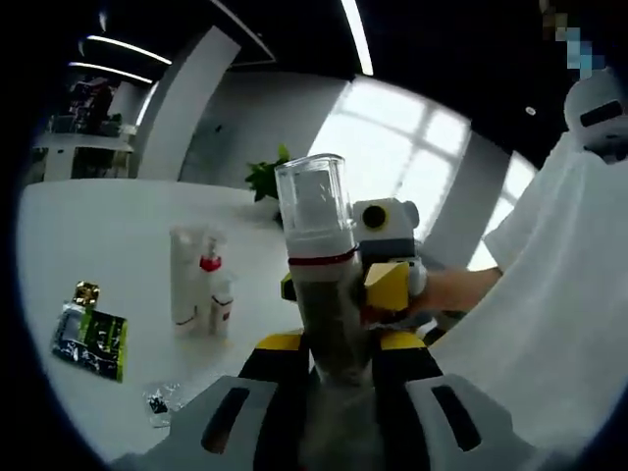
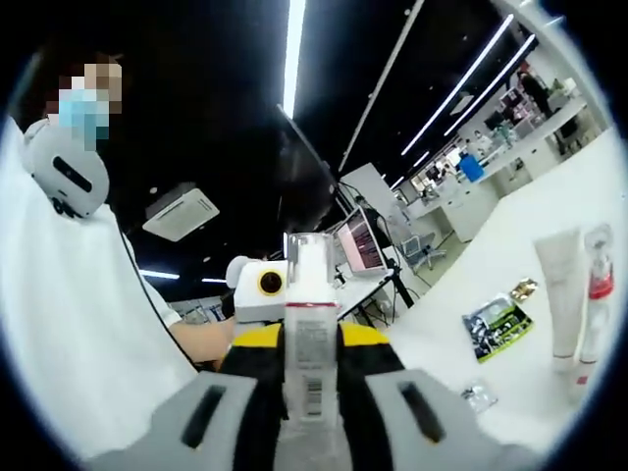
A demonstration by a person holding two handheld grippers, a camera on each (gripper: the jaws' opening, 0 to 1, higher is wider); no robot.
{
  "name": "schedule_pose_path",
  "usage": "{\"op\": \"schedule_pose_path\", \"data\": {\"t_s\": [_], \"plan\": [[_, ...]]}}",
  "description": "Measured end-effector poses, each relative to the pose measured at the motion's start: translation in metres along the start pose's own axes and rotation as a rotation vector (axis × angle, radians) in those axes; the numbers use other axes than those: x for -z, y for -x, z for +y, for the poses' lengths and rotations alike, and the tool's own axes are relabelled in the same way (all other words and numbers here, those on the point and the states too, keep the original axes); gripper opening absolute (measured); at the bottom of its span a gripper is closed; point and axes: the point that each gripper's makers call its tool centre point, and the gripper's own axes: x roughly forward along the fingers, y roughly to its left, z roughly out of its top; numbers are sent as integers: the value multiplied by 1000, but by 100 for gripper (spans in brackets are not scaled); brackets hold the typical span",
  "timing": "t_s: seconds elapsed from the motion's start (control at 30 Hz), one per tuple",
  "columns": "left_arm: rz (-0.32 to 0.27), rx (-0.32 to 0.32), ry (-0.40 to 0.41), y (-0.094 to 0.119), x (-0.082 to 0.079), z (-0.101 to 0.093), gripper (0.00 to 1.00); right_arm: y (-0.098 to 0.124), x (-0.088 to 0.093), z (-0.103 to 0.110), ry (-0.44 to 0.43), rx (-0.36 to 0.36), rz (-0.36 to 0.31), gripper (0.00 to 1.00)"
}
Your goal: Arrange the skincare products in the storage area until every visible bottle or jar stands upright without overlapping.
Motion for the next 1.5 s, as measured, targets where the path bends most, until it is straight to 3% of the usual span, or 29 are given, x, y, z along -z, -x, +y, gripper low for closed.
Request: {"op": "schedule_pose_path", "data": {"t_s": [0.37, 0.53, 0.6, 0.67, 0.87, 1.1, 1.27, 1.4, 1.5], "plan": [[58, -41, -89, -9, -3, 14, 20, 6, -12, -10, 78, 70, 35, 21], [130, -59, -124, -14, 10, 23, 20, 10, -38, -11, 110, 116, -41, 20], [152, -53, -120, -16, 16, 23, 20, 11, -45, -11, 141, 127, -39, 20], [155, -49, -120, -16, 18, 23, 20, 11, -46, -13, 191, 137, -3, 19], [171, -34, -123, -17, 20, 22, 20, 12, -26, -19, 214, 106, 145, 21], [192, -29, -166, -14, 18, 26, 19, 10, -29, -16, 205, 46, 147, 18], [259, -18, -247, -15, 19, 28, 19, 12, -23, -11, 266, -8, 224, 17], [262, 3, -289, -19, 9, 24, 20, 15, -15, -12, 303, -28, 300, 17], [269, 13, -316, -22, 3, 24, 20, 16, -15, -13, 309, -36, 299, 17]]}}
